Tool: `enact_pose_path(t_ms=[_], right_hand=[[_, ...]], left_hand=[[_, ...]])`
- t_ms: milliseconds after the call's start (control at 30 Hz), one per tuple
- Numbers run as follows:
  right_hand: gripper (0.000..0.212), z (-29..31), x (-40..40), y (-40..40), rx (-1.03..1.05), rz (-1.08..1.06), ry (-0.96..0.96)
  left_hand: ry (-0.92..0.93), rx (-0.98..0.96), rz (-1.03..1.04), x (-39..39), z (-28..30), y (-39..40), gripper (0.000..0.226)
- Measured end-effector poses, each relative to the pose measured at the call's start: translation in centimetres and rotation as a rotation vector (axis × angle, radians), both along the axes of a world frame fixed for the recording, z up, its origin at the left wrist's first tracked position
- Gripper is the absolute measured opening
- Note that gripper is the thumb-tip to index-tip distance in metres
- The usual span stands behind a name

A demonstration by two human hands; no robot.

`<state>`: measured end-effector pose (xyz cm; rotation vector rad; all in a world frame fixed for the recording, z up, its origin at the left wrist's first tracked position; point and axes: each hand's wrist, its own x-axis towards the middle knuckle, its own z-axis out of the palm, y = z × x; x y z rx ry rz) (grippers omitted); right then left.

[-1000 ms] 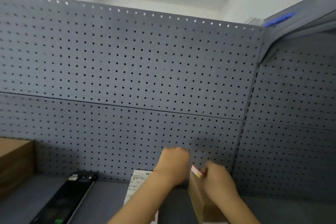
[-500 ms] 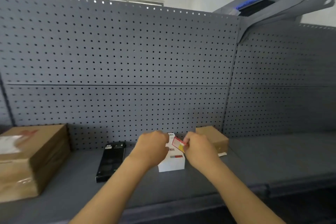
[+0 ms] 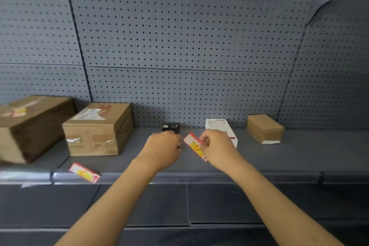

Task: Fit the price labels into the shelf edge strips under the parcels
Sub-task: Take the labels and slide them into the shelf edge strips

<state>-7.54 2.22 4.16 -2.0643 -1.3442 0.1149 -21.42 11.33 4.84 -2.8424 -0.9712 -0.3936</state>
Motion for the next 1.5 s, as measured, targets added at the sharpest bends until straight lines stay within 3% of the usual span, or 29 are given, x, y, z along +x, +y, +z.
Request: enact_pose_path(t_ms=[333,633,1500], right_hand=[[0.014,-2.5,-4.5,2.3,-0.084,0.001,0.052],[0.009,-6.5,-5.2,6.1,-0.149,-0.076,0.031],[0.005,-9.2,-3.2,6.6,-0.077,0.007,-0.054]], left_hand=[[0.039,-0.087,0.020,-4.6,-3.9,2.7,0.023],[0.250,-0.096,-0.064,-3.5,-9.8,6.4,0.026],[0.104,-0.108,-0.116,-3.1,-12.2,5.2,0.035]])
